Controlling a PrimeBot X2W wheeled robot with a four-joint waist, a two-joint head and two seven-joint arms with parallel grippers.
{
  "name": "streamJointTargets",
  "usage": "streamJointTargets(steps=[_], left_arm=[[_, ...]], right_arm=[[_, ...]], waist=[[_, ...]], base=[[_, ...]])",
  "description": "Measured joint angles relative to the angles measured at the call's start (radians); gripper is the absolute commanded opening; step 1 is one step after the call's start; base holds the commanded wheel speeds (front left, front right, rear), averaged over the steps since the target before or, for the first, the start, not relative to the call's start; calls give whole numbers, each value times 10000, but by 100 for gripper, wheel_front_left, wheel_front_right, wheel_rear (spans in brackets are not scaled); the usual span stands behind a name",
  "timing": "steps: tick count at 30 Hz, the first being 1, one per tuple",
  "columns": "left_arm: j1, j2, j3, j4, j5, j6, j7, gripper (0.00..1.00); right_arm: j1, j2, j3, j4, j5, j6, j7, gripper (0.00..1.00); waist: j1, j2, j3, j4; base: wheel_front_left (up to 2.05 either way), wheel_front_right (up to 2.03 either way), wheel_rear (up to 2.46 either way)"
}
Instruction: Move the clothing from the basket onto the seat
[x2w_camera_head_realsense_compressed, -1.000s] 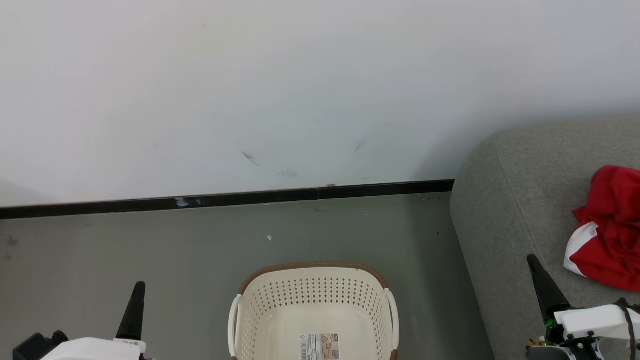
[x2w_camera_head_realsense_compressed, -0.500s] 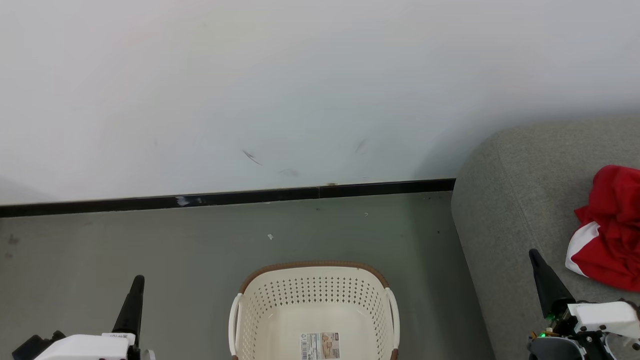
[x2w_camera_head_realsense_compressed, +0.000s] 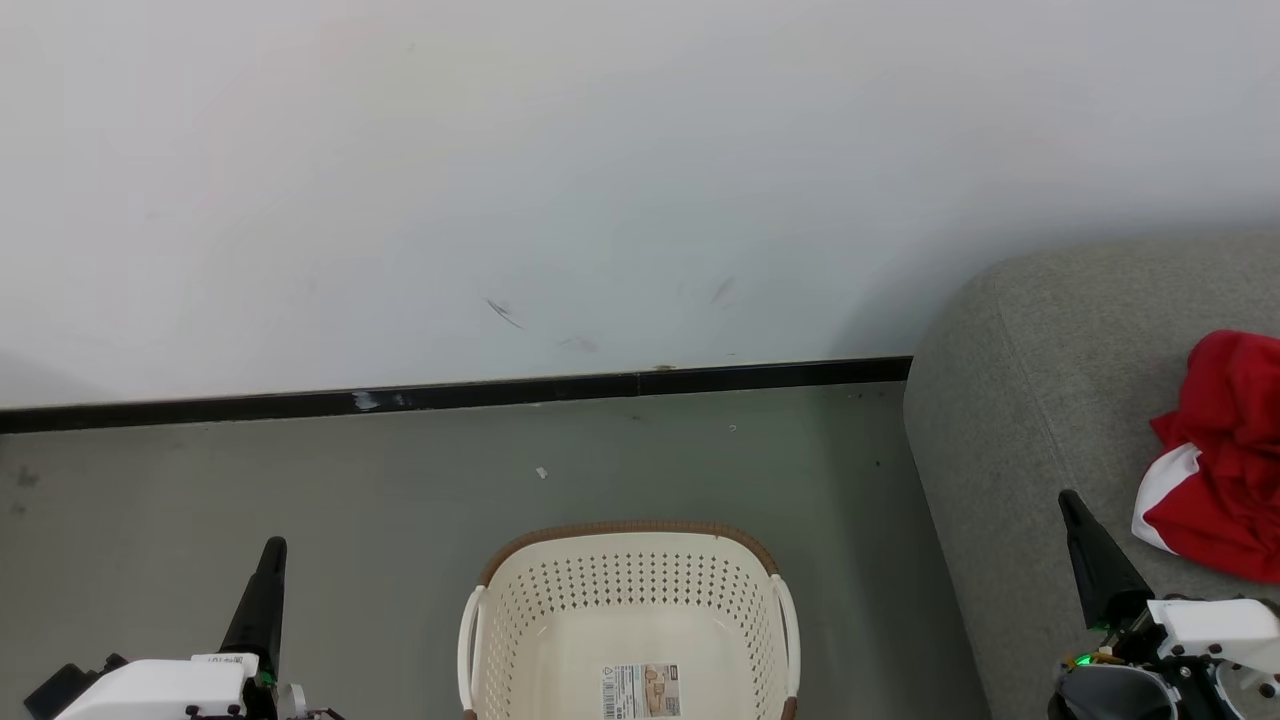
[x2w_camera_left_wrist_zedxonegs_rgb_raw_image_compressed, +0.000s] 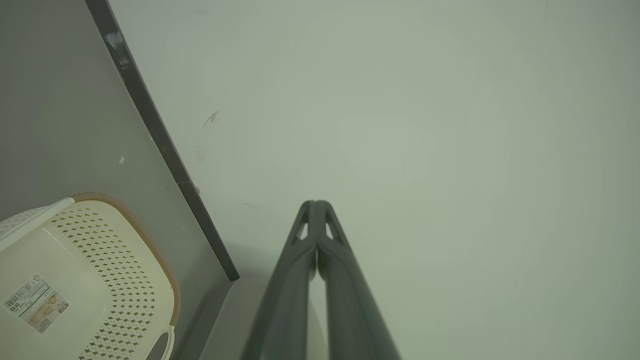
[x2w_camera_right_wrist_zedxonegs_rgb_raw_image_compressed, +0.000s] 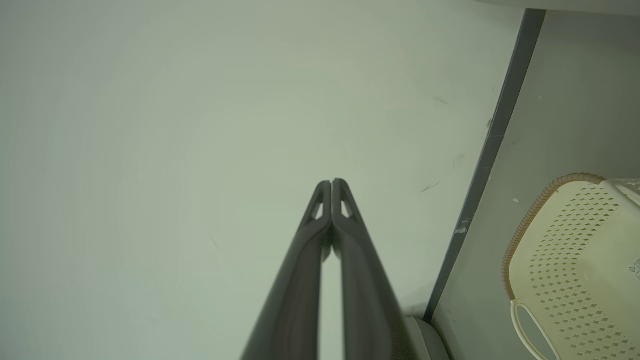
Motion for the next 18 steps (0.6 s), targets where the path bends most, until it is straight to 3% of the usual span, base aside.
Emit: streamJointTargets(steps=[18], left_arm=[[0, -2, 4, 15, 0, 0, 2, 0]], right_arm=[[0, 0, 0, 4, 0, 0, 0, 0]], waist=[[-1, 0, 0, 0]], base=[[0, 0, 0]])
